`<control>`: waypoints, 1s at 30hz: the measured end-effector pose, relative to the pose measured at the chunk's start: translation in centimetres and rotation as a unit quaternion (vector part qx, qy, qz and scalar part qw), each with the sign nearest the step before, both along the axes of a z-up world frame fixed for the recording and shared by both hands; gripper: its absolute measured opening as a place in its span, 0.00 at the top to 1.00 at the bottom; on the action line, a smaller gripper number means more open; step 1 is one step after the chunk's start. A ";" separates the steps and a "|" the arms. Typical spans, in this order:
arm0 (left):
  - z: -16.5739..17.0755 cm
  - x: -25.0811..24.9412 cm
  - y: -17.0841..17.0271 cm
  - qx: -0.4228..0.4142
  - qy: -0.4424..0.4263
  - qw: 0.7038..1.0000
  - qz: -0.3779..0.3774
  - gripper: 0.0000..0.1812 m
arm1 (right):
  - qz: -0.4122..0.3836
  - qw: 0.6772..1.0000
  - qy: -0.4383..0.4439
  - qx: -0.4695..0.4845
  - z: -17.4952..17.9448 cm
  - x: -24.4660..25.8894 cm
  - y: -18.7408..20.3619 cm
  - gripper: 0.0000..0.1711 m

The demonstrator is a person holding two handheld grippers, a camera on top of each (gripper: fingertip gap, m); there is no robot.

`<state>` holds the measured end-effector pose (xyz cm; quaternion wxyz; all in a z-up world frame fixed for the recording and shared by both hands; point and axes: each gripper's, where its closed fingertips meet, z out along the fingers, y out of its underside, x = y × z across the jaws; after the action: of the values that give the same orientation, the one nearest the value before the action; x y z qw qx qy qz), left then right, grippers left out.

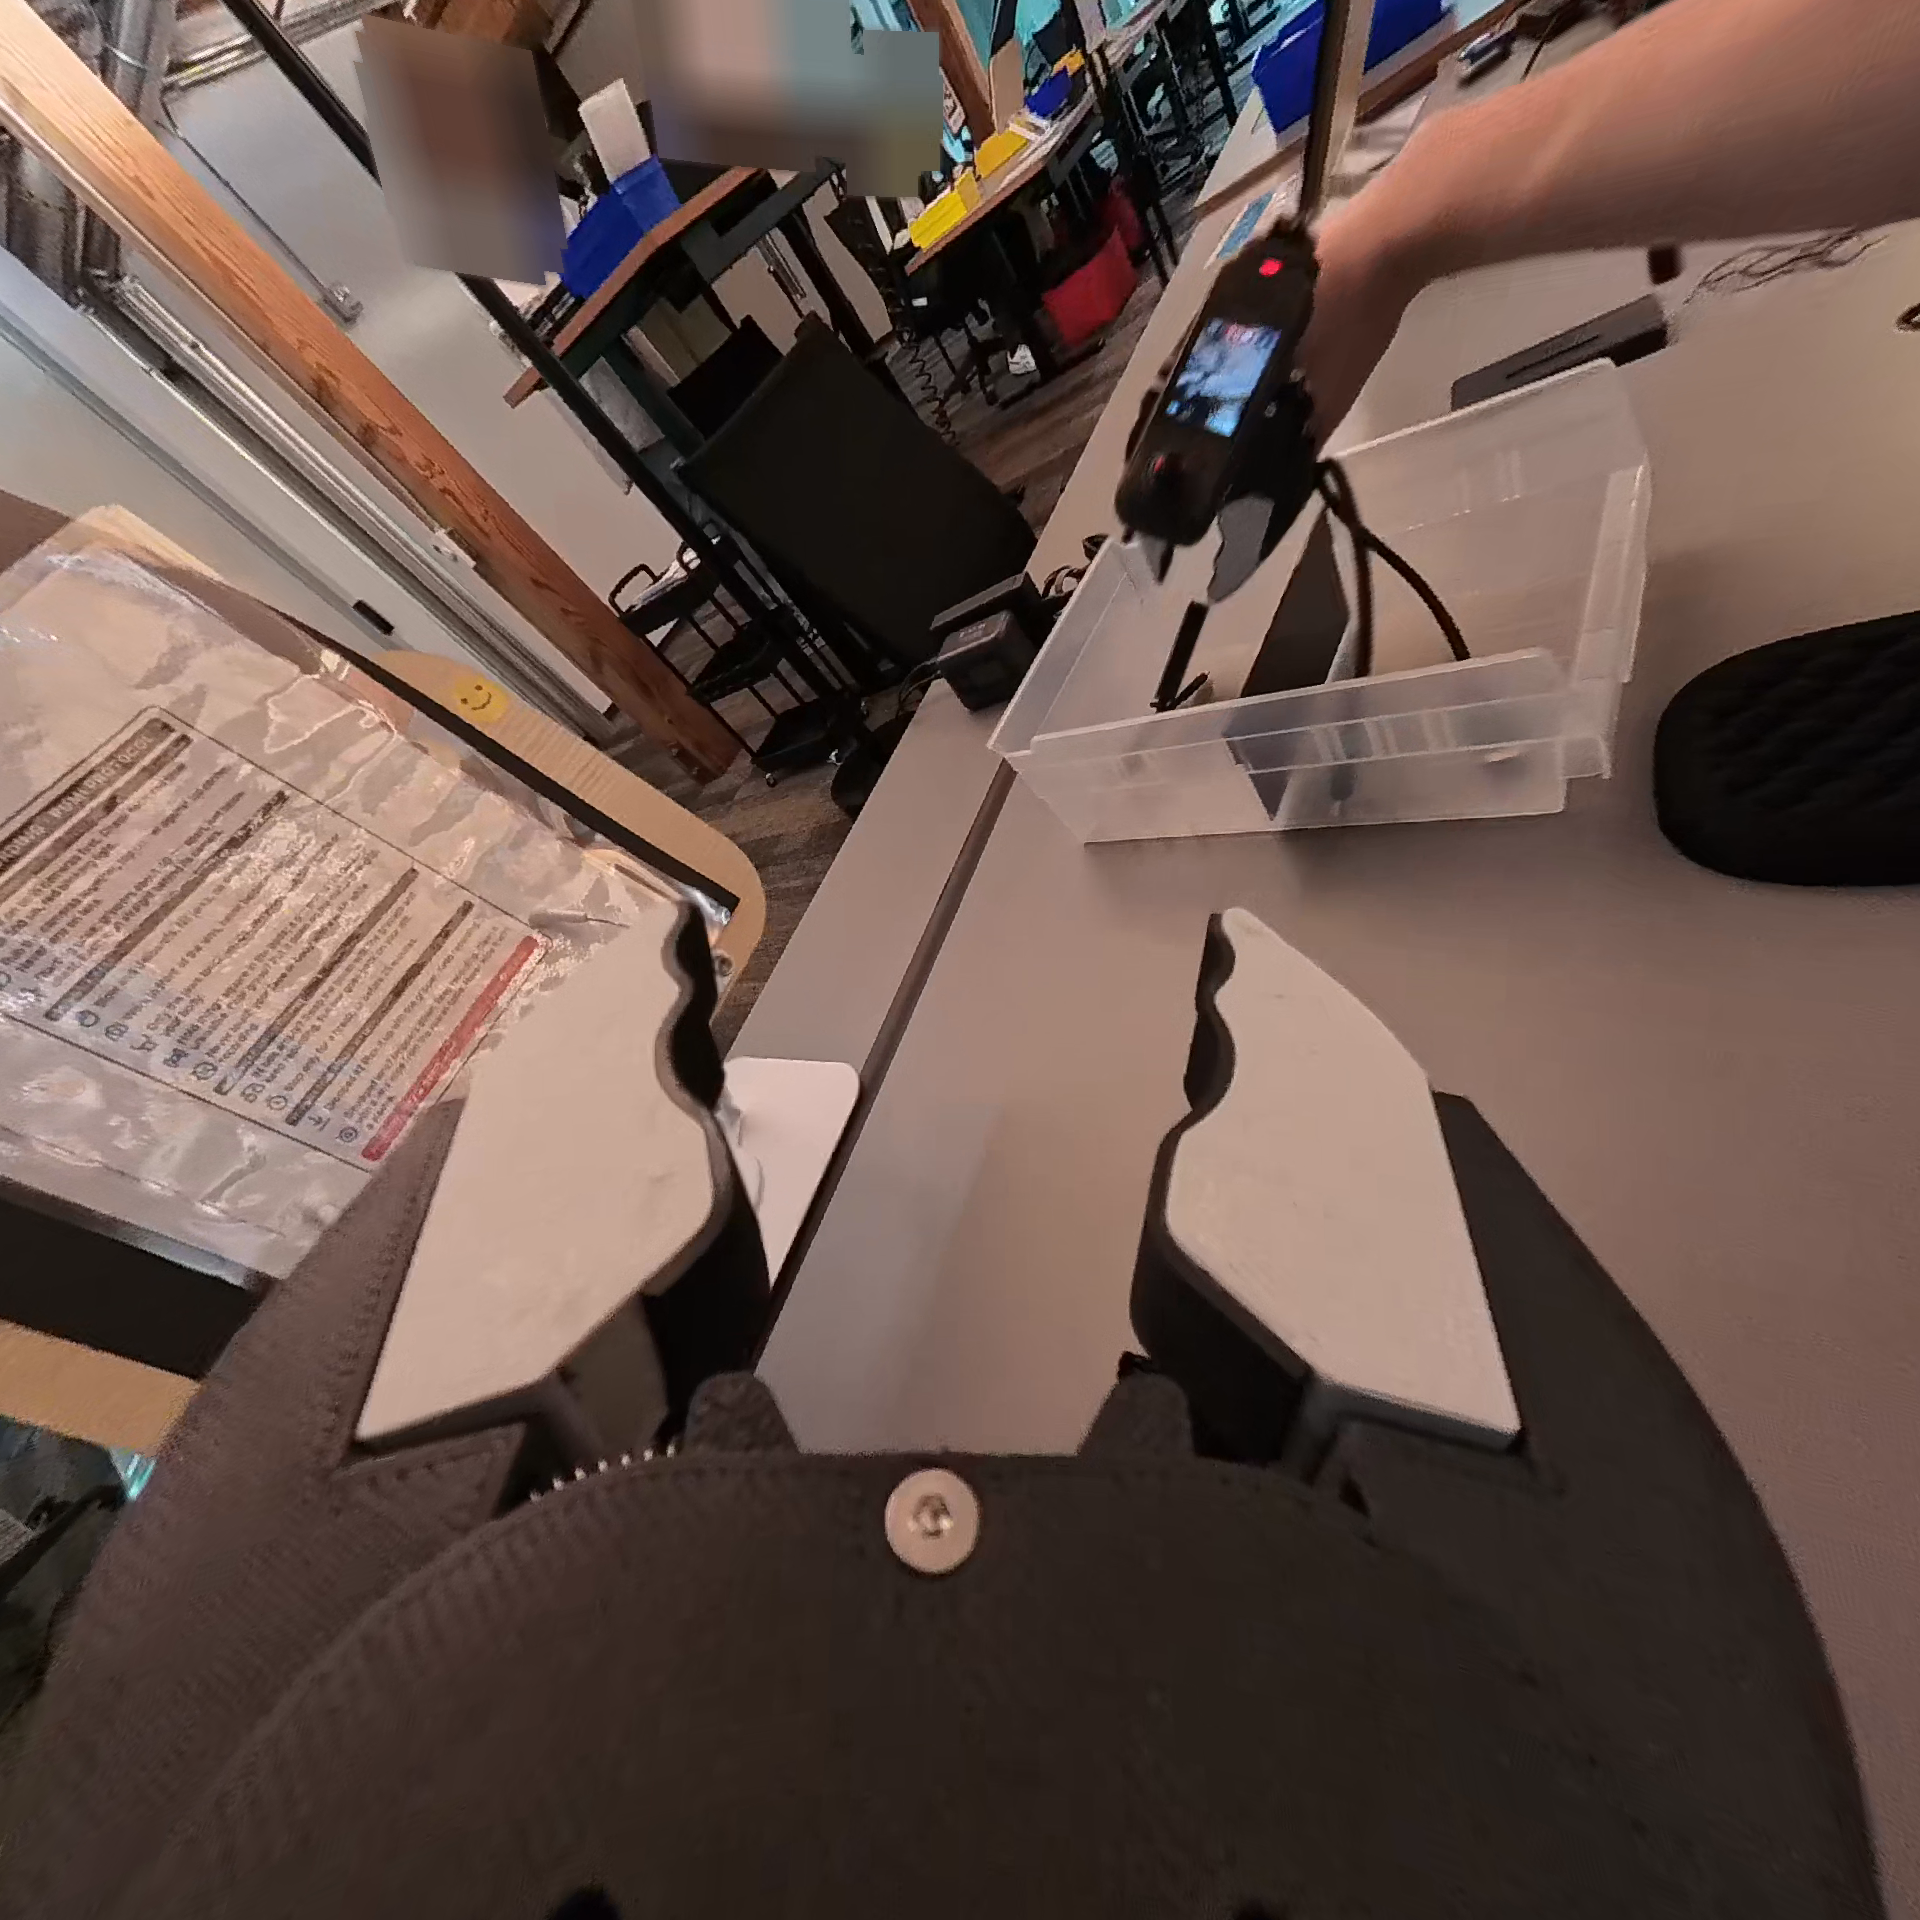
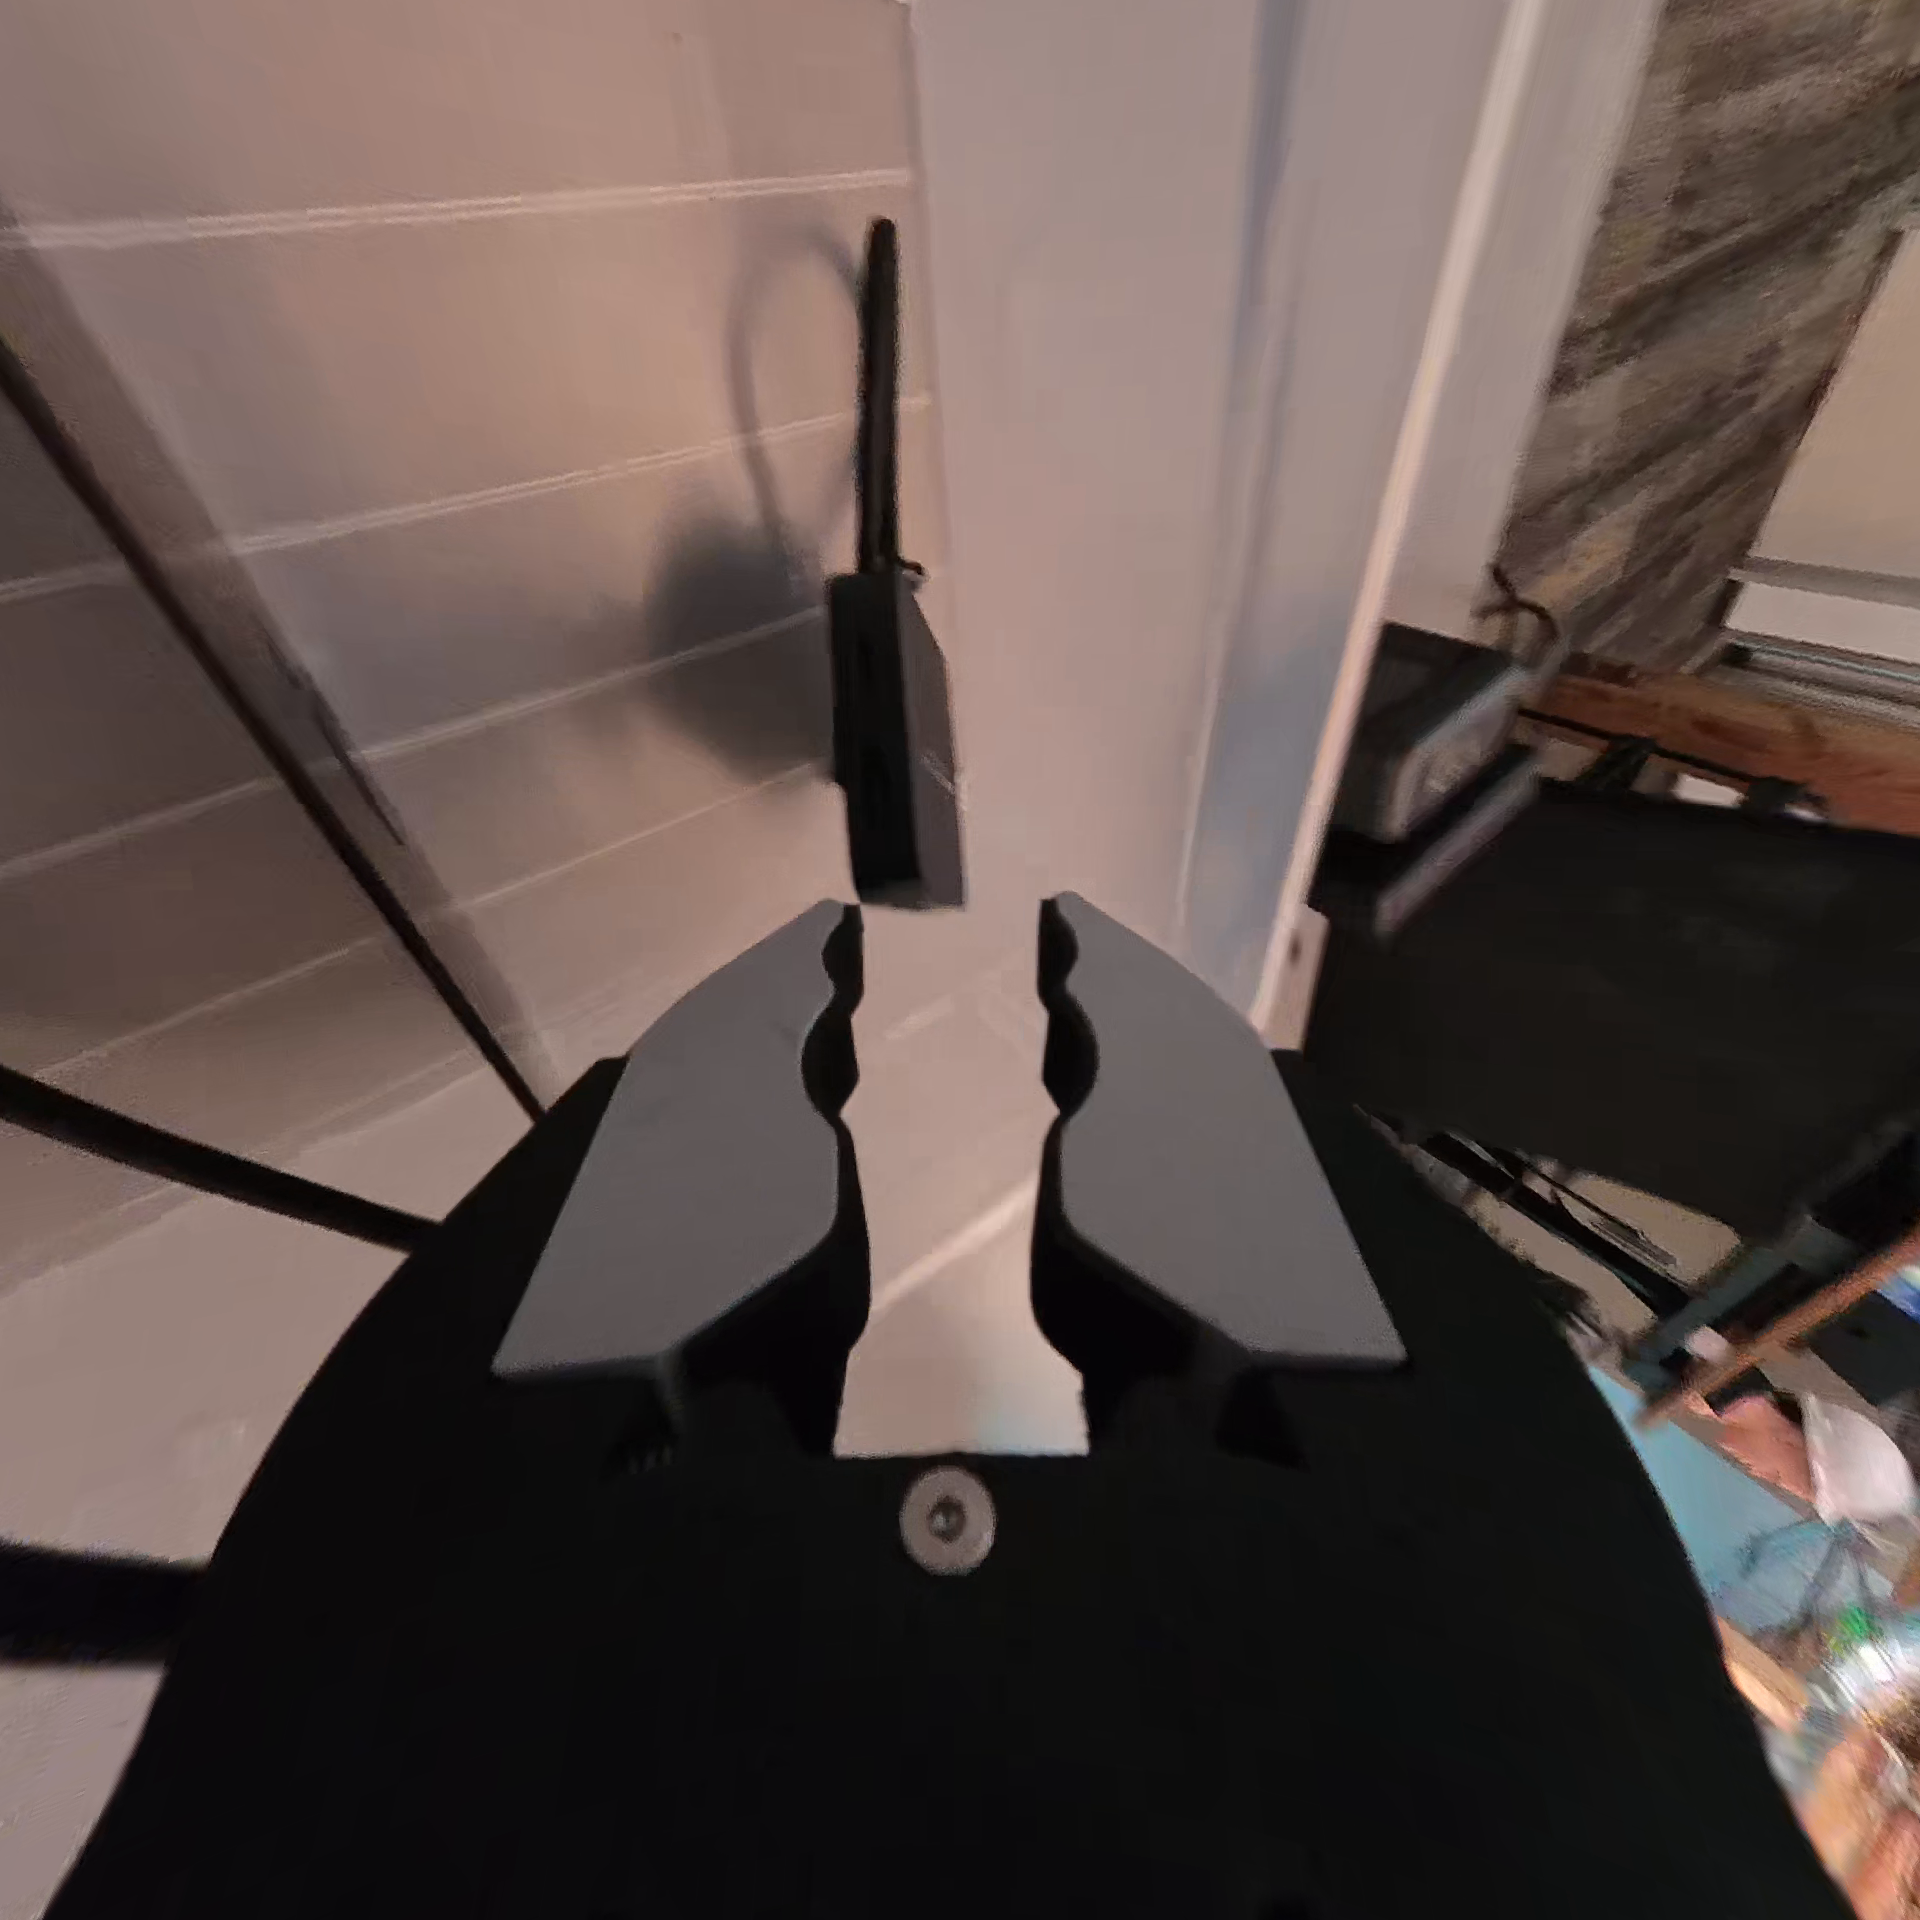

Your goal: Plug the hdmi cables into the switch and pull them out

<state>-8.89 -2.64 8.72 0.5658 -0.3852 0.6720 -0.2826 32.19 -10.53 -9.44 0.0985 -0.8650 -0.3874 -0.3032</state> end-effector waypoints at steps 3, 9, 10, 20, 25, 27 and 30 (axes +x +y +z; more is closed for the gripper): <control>-0.3 0.1 0.5 0.007 0.008 1.000 0.014 0.50 | -0.035 0.994 -0.056 0.085 4.3 1.6 -0.8 0.79; 0.0 -0.1 0.2 0.017 0.006 1.000 0.020 0.51 | -0.317 0.901 0.170 0.243 7.2 3.4 -6.9 0.79; 0.0 0.0 0.1 0.018 0.007 1.000 0.020 0.51 | -0.342 0.874 0.238 0.250 6.6 2.7 -7.6 0.79; -0.9 0.4 -0.7 0.026 0.027 0.999 0.012 0.52 | -0.472 0.760 0.435 0.103 -1.6 -2.6 -12.7 0.96; -1.8 0.7 -0.4 0.037 0.041 0.998 0.022 0.52 | -0.509 0.750 0.401 0.133 -1.6 -0.5 -12.0 0.97; -1.8 0.7 -0.5 0.039 0.042 0.998 0.022 0.53 | -0.511 0.741 0.413 0.135 -1.6 -0.1 -11.7 0.97; -1.7 0.7 -0.6 0.035 0.040 0.998 0.016 0.53 | -0.508 0.742 0.416 0.137 -1.5 0.5 -11.4 0.97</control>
<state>-8.22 -3.23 7.02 0.5560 -0.3867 0.6975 -0.2340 32.68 -21.96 -10.98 0.1989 -0.9511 0.2341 0.0318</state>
